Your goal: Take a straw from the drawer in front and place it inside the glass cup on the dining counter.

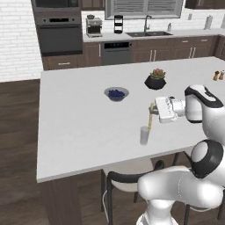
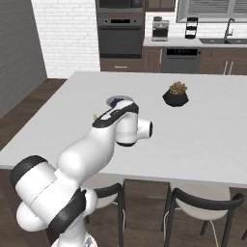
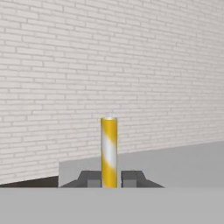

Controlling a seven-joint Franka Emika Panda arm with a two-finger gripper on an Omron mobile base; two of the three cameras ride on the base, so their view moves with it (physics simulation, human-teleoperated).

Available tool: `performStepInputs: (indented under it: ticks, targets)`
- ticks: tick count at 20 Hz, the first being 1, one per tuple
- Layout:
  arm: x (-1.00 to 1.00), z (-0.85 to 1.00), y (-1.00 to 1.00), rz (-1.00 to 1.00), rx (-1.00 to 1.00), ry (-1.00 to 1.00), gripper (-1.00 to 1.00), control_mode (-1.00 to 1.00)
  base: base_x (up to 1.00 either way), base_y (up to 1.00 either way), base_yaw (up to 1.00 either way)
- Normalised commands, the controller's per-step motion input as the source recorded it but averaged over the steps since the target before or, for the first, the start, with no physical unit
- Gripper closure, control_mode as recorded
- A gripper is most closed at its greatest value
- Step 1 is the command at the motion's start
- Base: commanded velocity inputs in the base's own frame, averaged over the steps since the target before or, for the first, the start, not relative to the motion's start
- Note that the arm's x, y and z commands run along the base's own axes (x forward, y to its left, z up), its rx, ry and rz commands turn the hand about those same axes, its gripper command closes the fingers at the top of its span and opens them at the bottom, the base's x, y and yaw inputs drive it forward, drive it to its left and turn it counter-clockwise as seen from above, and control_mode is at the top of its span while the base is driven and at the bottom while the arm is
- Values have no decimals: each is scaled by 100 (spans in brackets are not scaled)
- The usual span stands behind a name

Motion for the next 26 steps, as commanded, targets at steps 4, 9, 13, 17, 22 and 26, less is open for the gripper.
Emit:
performStepInputs:
  ticks: [4, 9, 13, 17, 22, 26]
  targets:
    - [39, -10, 0, 0, 0, 0, 100, -100, 0, 0, 0]
    - [7, -14, 0, 0, 0, 0, 100, -100, 0, 0, 0]
    - [0, -19, 0, 0, 0, 0, 100, -100, 0, 0, 0]
    - [0, -22, 0, 0, 0, 0, 100, -100, 0, 0, 0]
    - [1, -21, 0, 0, 0, 0, 100, -100, 0, 0, 0]
    - [0, -19, 0, 0, 0, -1, 100, -100, 0, 0, 0]
